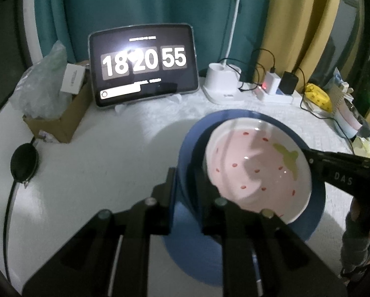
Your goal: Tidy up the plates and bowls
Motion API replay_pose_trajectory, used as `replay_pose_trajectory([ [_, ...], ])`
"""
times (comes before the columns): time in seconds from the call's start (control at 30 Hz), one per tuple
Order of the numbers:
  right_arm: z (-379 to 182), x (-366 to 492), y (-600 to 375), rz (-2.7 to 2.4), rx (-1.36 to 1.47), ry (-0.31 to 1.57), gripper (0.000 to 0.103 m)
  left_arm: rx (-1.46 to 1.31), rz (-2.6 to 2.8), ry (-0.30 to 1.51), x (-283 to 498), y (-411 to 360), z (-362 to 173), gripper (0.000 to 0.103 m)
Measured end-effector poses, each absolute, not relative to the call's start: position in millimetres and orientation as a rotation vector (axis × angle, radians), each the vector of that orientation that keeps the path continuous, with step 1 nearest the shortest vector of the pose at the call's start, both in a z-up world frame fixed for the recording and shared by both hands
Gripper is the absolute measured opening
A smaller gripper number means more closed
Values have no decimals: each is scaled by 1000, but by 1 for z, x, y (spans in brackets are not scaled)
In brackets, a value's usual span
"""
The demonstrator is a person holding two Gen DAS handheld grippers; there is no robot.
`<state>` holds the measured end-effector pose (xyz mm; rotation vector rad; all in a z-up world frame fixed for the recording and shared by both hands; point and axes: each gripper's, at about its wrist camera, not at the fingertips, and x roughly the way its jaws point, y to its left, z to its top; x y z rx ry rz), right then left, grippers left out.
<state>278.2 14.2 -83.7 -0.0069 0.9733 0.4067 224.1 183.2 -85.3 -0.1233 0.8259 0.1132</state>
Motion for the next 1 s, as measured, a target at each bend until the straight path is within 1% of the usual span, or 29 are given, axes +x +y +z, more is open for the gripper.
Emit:
replay_pose_trajectory([
  [0.07,-84,279,12,394,-9,976,23,-121,126,818,221,181,-84,18],
  [0.13,-84,279,9,386,-14,977,30,-109,149,805,218,179,-82,18],
  [0.2,-79,276,6,364,-26,947,45,-97,178,798,214,178,-81,19],
  [0.23,-76,274,3,360,-27,932,47,-98,181,795,213,177,-80,19],
  [0.3,-72,271,-2,357,-20,921,50,-96,185,786,209,175,-77,19],
  [0.53,-62,259,-20,344,-4,898,52,-57,173,758,192,157,-65,22],
  [0.57,-61,256,-23,342,-1,895,52,-53,168,755,189,153,-63,30],
  [0.6,-59,253,-26,341,1,891,52,-54,163,753,187,149,-62,43],
  [0.63,-57,250,-28,340,3,887,52,-59,154,752,185,146,-60,73],
  [0.67,-55,247,-31,338,4,882,52,-67,146,743,182,143,-57,81],
  [1.0,-36,212,-67,315,12,825,52,-54,116,677,157,101,-34,81],
])
